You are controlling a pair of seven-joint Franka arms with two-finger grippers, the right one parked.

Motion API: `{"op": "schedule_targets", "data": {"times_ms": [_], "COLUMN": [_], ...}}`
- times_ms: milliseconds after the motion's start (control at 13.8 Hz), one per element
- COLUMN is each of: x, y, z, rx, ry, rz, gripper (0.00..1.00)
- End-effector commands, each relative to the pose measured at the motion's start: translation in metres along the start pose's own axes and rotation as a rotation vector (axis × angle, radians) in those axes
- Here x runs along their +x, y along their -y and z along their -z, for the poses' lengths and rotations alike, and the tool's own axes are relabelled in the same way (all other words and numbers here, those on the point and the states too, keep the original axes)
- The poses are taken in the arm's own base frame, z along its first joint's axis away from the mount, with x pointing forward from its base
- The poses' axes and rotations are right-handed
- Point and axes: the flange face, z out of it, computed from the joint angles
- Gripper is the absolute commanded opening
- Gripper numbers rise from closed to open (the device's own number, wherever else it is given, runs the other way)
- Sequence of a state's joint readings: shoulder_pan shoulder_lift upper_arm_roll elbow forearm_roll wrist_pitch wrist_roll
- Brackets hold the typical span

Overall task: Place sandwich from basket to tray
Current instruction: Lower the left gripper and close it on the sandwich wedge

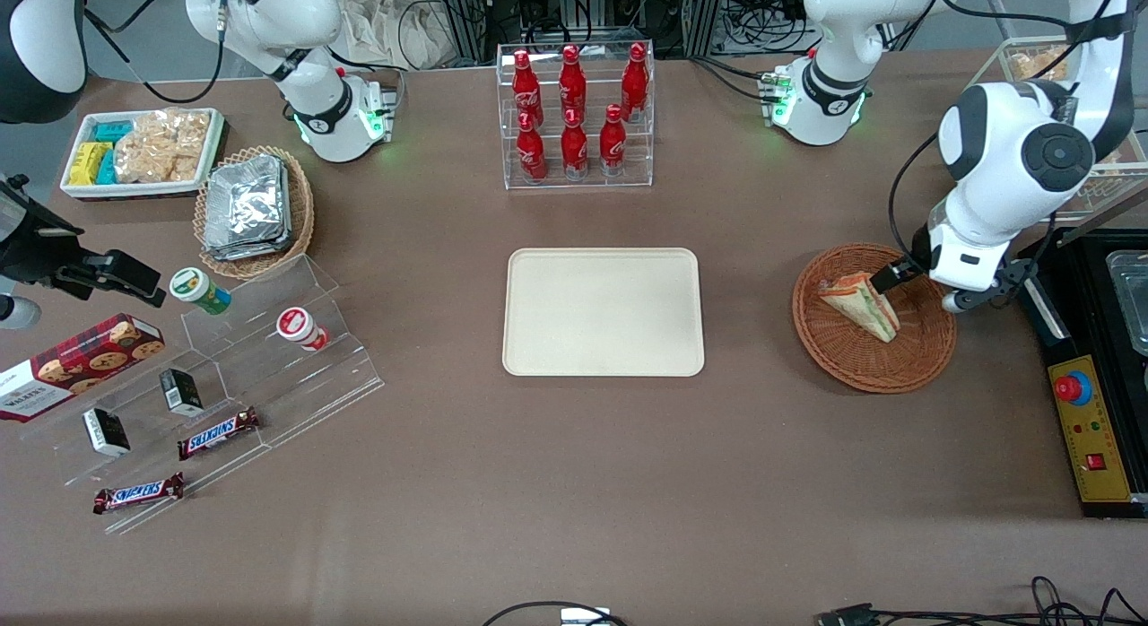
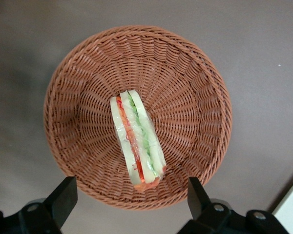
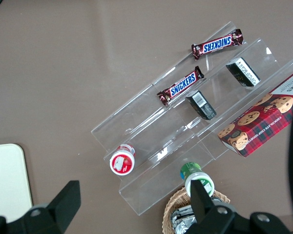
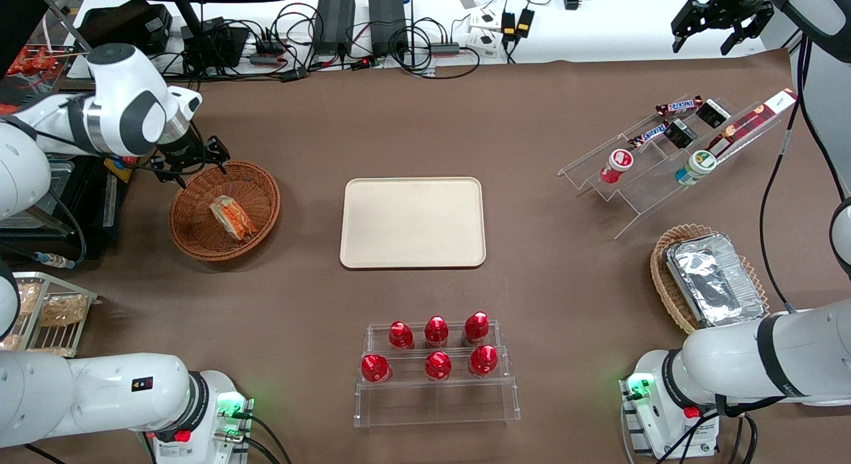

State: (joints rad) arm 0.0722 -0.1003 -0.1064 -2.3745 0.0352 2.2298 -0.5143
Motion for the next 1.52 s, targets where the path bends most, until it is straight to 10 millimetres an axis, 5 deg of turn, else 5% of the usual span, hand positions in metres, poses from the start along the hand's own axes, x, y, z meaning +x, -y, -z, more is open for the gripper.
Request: {"op": "schedule_targets", "data": {"times_ms": [0,1377,1449], "x": [-0.015,-0.037,-0.037], "y": [0.005,0.008,0.008], "z": [-0.016,-0.125,-0.125], "rx": [-0.007,-0.081,-0.081], "ry": [-0.033,-0.082,-0.081], "rz": [0.026,0.092,0.092], "gripper": [1.00,1.00,0.93]}}
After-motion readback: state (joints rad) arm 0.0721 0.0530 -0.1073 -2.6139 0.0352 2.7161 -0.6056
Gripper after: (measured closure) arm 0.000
